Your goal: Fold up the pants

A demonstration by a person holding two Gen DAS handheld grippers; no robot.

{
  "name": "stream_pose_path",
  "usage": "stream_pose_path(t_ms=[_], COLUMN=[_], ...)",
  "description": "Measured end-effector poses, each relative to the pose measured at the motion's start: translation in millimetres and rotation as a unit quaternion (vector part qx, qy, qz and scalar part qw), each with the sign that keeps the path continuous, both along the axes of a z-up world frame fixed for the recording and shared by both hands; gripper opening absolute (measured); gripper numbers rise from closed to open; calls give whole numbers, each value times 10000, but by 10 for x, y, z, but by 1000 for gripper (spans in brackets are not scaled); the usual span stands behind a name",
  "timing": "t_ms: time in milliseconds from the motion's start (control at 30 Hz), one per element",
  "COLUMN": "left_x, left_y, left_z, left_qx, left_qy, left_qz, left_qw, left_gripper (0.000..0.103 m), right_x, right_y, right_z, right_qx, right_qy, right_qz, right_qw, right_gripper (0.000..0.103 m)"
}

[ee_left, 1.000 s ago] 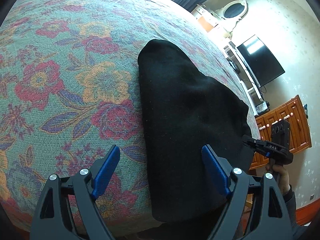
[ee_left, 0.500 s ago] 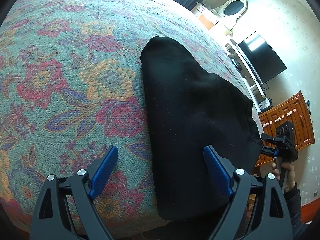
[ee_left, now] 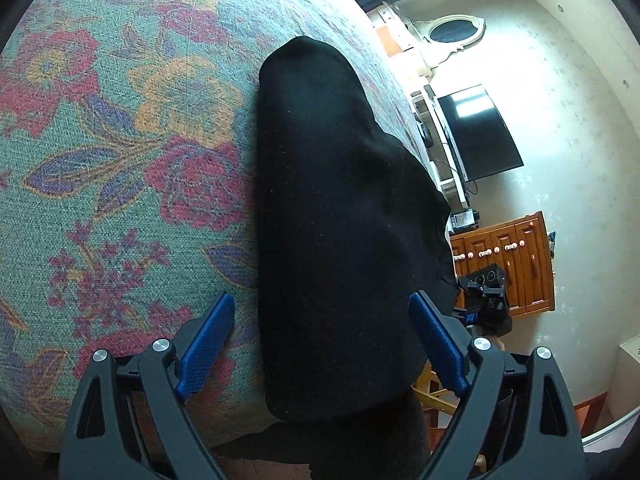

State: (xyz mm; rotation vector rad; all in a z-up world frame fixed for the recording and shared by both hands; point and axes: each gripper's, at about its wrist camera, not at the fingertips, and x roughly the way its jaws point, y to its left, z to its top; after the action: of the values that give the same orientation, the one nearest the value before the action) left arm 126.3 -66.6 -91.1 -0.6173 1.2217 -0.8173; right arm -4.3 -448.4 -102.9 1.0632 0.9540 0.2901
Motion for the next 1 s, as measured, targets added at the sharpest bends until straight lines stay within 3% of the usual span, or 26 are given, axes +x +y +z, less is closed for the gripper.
stream_pose_path(t_ms=[167, 233, 300, 433, 500, 567, 700, 733, 767, 833, 900, 1000], left_x=[-22, -41, -56, -21, -25, -46, -97, -104, -102, -78, -55, -10], left_y=[-73, -139, -172, -91, -89, -114, -181, -187, -182, -140, -88, -44], left_z=[-37, -42, -44, -76, -66, -51, -36, -36, -45, -73, -87, -42], left_qx=[-312, -135, -46, -289, -254, -117, 216, 306, 392, 349, 228, 46], left_qy=[260, 176, 34, -10, -46, -164, -482, -529, -524, -516, -515, -395], left_qz=[-237, -314, -459, -414, -363, -347, -354, -310, -256, -220, -232, -307], left_qw=[9989, 9993, 9989, 9987, 9990, 9992, 9980, 9976, 9975, 9978, 9981, 9987], left_gripper=[91, 91, 91, 91, 91, 91, 91, 85, 74, 69, 68, 72], right_x=[56, 78, 128, 135, 121, 68, -9, -15, 16, 42, 44, 35], right_y=[143, 221, 330, 391, 403, 396, 313, 305, 299, 322, 299, 257], right_z=[35, 7, -26, -58, -58, -49, -148, -169, -183, -193, -235, -244], right_qx=[25, 385, 378, 426, 351, -85, -93, -59, -9, 36, 157, 509], right_qy=[-33, -103, -62, -88, -131, -127, -237, -269, -282, -369, -436, -530], right_qz=[138, 351, 488, 382, 431, 592, 603, 601, 607, 667, 678, 727], right_qw=[9999, 9986, 9981, 9983, 9984, 9981, 9979, 9978, 9978, 9971, 9966, 9947], right_gripper=[91, 91, 91, 91, 84, 59, 42, 40, 40, 39, 40, 54])
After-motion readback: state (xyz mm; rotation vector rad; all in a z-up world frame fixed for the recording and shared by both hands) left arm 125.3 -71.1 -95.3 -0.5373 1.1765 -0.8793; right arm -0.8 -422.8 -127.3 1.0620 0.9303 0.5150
